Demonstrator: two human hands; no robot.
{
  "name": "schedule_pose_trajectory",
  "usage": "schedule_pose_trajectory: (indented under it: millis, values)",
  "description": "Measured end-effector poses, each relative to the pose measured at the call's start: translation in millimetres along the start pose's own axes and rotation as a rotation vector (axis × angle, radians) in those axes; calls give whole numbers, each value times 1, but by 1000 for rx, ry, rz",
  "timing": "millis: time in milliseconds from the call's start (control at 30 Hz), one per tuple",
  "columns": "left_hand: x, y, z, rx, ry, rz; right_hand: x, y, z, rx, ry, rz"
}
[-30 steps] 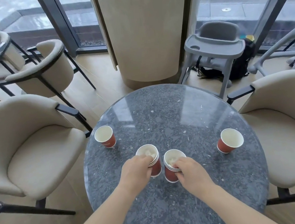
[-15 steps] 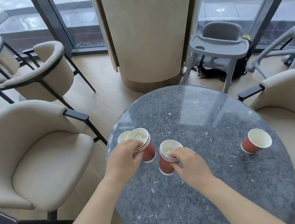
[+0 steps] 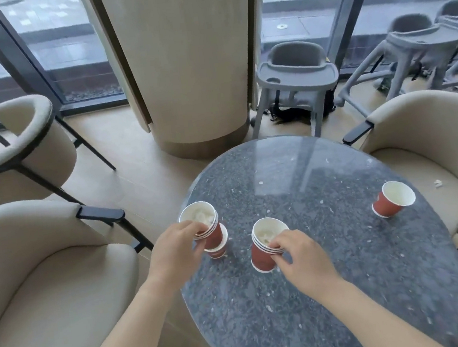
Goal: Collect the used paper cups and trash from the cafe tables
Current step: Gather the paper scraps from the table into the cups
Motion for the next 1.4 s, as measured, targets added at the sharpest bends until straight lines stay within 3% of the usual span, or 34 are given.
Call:
schedule_pose_trajectory:
  millis: [467, 933, 1233, 1400]
  values:
    - [-20, 70, -11, -112, 74, -431, 17, -3, 6, 43, 206, 86]
    - [-19, 145, 91, -244, 333, -587, 67, -51, 54, 67, 326, 234]
    - [-10, 193, 179, -307, 357, -617, 103, -118, 121, 61, 327, 284]
    - [-20, 210, 229, -246, 324, -540, 102, -157, 162, 91, 297, 301]
Point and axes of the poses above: each hand's wrist, its own x-axis away from the middle knuckle, its own y-axis out of the palm, z = x × y, the point moved 3 cm from there along -x, towards the middle knuckle, and after that the axes turned 9 degrees about -y, right-handed, at the moved point
